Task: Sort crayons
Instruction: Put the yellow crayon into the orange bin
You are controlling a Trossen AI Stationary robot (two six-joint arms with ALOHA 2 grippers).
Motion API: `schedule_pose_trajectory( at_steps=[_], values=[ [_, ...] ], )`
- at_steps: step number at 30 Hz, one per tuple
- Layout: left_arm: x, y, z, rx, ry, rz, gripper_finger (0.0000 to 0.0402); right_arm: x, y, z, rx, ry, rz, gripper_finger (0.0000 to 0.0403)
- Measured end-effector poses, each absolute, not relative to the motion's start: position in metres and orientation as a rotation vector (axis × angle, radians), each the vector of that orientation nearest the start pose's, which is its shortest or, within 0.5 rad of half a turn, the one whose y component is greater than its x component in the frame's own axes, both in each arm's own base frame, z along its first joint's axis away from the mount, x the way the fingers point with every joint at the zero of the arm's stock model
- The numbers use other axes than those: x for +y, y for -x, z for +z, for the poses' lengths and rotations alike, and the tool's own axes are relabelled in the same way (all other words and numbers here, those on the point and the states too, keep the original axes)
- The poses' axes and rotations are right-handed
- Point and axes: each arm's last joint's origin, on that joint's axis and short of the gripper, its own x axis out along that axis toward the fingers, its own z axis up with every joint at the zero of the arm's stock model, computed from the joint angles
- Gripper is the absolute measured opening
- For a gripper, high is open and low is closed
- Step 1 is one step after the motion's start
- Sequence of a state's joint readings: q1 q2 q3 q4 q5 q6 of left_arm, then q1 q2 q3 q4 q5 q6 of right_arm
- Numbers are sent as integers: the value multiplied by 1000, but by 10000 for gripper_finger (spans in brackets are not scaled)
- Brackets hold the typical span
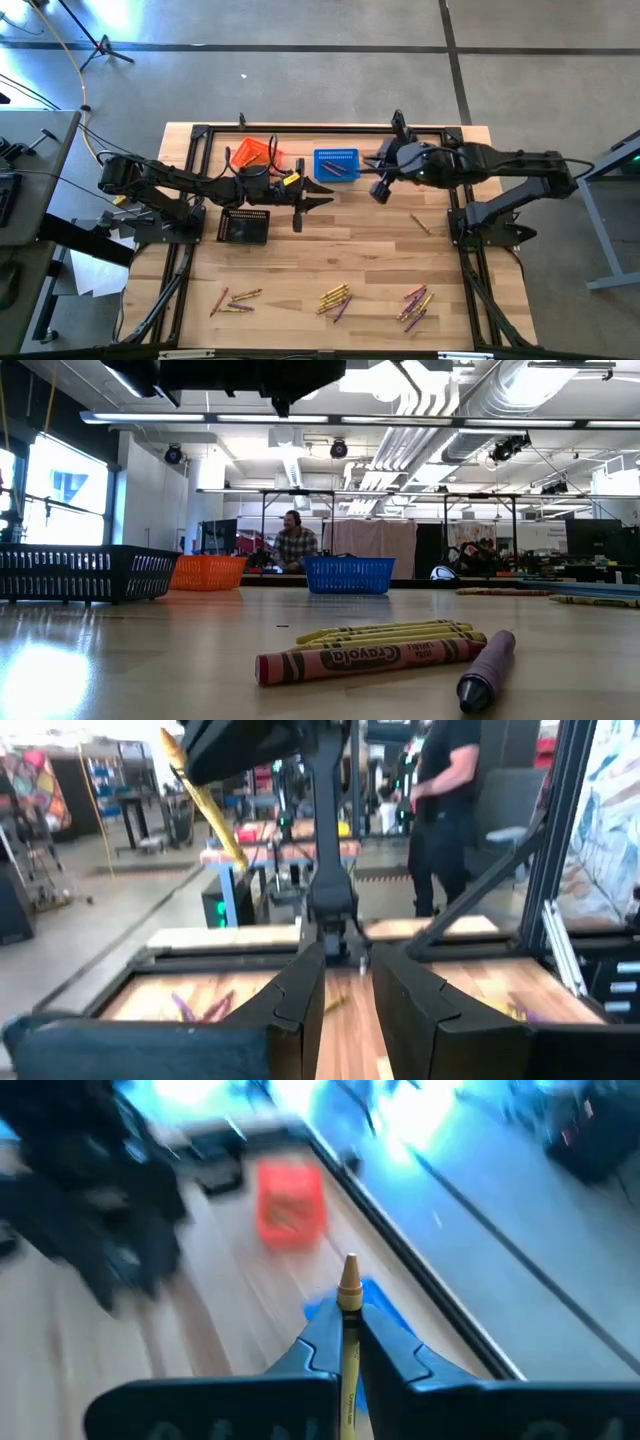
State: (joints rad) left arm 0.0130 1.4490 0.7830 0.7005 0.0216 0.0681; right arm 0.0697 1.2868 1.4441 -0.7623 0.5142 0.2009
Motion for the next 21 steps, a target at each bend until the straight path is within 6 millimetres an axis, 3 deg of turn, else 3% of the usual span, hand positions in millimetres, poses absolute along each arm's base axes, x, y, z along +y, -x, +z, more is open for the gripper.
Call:
schedule_pose_trajectory(
  at_steps=[9, 17, 21],
  values=[
    [-13, -318, 261, -59, -182, -40, 87, 20, -279, 373, 404, 40, -252, 5],
    [-27, -330, 249, -132, -372, -21, 131, 22, -281, 374, 371, 43, -203, 6],
    [-26, -334, 251, -144, -350, 63, 144, 26, -281, 375, 363, 38, -160, 6]
  ],
)
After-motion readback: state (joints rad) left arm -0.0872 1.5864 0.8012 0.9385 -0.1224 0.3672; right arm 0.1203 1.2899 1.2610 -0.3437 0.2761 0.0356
